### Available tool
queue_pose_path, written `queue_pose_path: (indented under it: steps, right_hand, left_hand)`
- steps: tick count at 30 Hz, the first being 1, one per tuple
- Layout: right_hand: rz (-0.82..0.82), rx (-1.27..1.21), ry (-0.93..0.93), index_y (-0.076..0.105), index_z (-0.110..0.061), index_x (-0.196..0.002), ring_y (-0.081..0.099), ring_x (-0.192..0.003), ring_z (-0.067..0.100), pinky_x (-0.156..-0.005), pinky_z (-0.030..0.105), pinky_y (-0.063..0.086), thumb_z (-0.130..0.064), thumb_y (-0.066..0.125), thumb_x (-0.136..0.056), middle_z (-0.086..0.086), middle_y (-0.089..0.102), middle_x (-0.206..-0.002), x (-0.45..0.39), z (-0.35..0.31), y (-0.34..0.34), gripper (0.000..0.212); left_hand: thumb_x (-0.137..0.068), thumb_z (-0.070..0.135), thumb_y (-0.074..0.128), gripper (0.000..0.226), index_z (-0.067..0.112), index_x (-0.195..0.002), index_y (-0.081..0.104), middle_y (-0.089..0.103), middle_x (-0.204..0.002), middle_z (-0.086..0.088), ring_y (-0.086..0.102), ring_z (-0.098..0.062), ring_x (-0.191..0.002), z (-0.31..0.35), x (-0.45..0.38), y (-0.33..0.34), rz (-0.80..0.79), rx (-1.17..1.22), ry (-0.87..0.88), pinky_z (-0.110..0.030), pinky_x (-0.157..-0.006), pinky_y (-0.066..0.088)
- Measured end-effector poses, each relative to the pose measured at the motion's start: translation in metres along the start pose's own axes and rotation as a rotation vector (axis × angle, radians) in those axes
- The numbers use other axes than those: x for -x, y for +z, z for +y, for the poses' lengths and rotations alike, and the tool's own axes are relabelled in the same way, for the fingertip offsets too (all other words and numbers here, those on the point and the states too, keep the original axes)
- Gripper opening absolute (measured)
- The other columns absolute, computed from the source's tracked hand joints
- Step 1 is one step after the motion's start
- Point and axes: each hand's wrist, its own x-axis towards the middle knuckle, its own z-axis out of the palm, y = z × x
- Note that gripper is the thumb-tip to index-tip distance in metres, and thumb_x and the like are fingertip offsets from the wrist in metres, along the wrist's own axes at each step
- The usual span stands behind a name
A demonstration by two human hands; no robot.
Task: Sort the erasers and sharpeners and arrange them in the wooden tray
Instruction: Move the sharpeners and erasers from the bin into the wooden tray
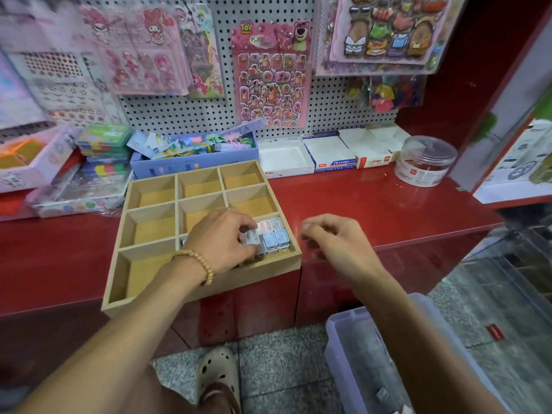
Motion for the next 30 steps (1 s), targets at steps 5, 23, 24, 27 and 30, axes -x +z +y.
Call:
queue_pose_path:
  steps: [5, 23, 24, 27, 30]
  right_hand:
    - [0.087, 0.030, 0.011, 0.073, -0.017, -0.096, 0.059, -0.075, 0.021, -0.065, 0.034, 0.046, -0.014, 0.062, -0.095, 0.020, 0.073, -0.093, 0.001, 0.016, -0.025, 0.011]
    - [0.109, 0.021, 0.014, 0.071, -0.020, -0.099, 0.063, -0.082, 0.014, -0.072, 0.026, 0.050, -0.015, 0.055, -0.097, 0.018, 0.072, -0.101, 0.002, 0.043, -0.040, 0.017]
    - [0.109, 0.023, 0.012, 0.071, -0.020, -0.100, 0.063, -0.082, 0.014, -0.072, 0.026, 0.051, -0.015, 0.055, -0.097, 0.019, 0.072, -0.102, 0.004, 0.043, -0.042, 0.017]
    - [0.121, 0.028, 0.000, 0.071, -0.019, -0.100, 0.061, -0.080, 0.014, -0.074, 0.028, 0.051, -0.014, 0.055, -0.098, 0.020, 0.071, -0.103, 0.011, 0.040, -0.048, 0.017]
    - [0.144, 0.034, -0.013, 0.071, -0.020, -0.099, 0.063, -0.082, 0.019, -0.081, 0.036, 0.056, -0.015, 0.055, -0.098, 0.020, 0.071, -0.101, 0.022, 0.037, -0.058, 0.017]
  left_hand:
    - [-0.081, 0.041, 0.072, 0.043, 0.024, -0.120, 0.067, 0.062, -0.110, 0.002, 0.058, -0.018, -0.105, -0.001, -0.013, 0.020, -0.035, -0.096, 0.013, -0.033, -0.087, 0.049]
    - [-0.086, 0.045, 0.065, 0.042, 0.023, -0.122, 0.065, 0.060, -0.105, 0.004, 0.059, -0.015, -0.097, 0.004, -0.010, 0.016, -0.014, -0.023, 0.053, -0.034, -0.086, 0.048]
    - [-0.086, 0.043, 0.066, 0.039, 0.023, -0.119, 0.067, 0.060, -0.102, 0.006, 0.060, -0.013, -0.093, 0.007, -0.005, 0.013, 0.010, 0.034, 0.048, -0.033, -0.085, 0.048]
    - [-0.084, 0.036, 0.071, 0.028, 0.022, -0.108, 0.071, 0.063, -0.094, 0.009, 0.062, -0.006, -0.083, 0.020, 0.012, 0.010, 0.067, 0.257, 0.027, -0.022, -0.077, 0.046]
    - [-0.083, 0.028, 0.073, 0.017, 0.024, -0.100, 0.072, 0.066, -0.089, 0.011, 0.062, -0.002, -0.079, 0.039, 0.036, 0.011, 0.094, 0.491, 0.010, -0.014, -0.069, 0.042]
